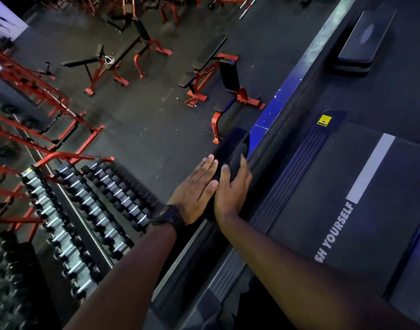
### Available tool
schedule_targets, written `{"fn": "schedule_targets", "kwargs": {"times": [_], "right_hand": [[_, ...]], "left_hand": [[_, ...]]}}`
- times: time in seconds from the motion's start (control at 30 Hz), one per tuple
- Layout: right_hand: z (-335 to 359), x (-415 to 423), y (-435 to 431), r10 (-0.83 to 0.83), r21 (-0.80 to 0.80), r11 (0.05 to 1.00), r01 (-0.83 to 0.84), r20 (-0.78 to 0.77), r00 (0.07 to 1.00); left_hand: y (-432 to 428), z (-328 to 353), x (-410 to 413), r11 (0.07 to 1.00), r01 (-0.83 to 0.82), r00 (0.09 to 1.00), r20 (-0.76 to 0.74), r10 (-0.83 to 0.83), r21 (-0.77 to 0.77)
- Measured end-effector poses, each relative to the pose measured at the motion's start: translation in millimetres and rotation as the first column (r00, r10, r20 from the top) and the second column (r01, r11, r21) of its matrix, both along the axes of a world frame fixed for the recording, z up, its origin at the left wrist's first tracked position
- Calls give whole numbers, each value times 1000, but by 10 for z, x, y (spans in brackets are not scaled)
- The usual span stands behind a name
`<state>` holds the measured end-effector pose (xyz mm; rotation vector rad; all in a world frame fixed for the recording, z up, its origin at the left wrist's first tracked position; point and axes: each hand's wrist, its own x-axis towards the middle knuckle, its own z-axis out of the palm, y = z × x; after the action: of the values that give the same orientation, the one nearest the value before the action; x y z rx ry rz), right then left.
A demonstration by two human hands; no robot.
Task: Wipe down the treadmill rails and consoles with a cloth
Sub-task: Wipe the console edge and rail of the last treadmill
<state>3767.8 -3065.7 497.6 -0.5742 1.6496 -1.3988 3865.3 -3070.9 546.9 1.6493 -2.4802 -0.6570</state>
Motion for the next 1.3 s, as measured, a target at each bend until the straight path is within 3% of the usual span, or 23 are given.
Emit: {"fn": "schedule_targets", "kwargs": {"times": [0.07, 0.17, 0.23, 0.37, 0.47, 0.57, 0.73, 0.8, 0.9, 0.93, 1.0, 1.07, 1.17, 1.23, 1.3], "right_hand": [[23, -41, -126, -52, -83, 995, 49, -36, 998], [-105, -75, -196, -147, 176, 977, 118, 157, 977], [-111, -12, -69, -109, 285, 958, 39, 232, 967], [-93, 46, 22, -19, -60, 998, 16, -51, 999], [-204, -8, -172, -108, 108, 989, 101, 58, 992], [-172, 74, -51, -76, 284, 958, 29, 155, 985], [-16, 147, 11, -83, 30, 996, 81, 60, 995], [-127, 105, -86, -115, 73, 991, 108, 99, 988], [-298, 151, 44, -97, 316, 949, 17, 237, 967], [-277, 190, 131, -55, 309, 951, -22, 237, 970], [-170, 230, 229, 6, 126, 992, -20, 110, 994], [-135, 173, 106, -34, 1, 999, 34, 20, 999], [-303, 76, -15, -110, 185, 980, 77, 172, 979], [-277, 123, 121, -87, 305, 952, 1, 268, 960], [-134, 218, 282, -36, 183, 983, 3, 179, 983]], "left_hand": [[27, 15, 16, 1000, -15, 1000, -5, 15, 9], [92, 18, 40, 1000, -20, 1000, 11, 20, 2], [107, 6, 61, 1000, -22, 1000, 20, 23, -4], [111, 1, 77, 1000, -17, 999, 39, 17, 2], [158, 13, 87, 1000, -17, 999, 51, 17, 2], [192, 26, 93, 1000, -20, 998, 62, 21, -16], [223, 34, 97, 998, -67, 998, 8, 67, -18], [233, 50, 93, 998, -67, 997, 32, 67, -11], [250, 48, 88, 998, -63, 996, 57, 64, -11], [260, 42, 92, 998, -63, 996, 66, 63, -15], [261, 33, 108, 998, -57, 996, 69, 58, -22], [257, 35, 110, 998, -53, 996, 67, 54, -24], [286, 48, 104, 999, -50, 996, 75, 50, -7], [304, 43, 117, 999, -45, 996, 78, 46, -15], [302, 25, 132, 999, -44, 996, 77, 45, -16]]}}
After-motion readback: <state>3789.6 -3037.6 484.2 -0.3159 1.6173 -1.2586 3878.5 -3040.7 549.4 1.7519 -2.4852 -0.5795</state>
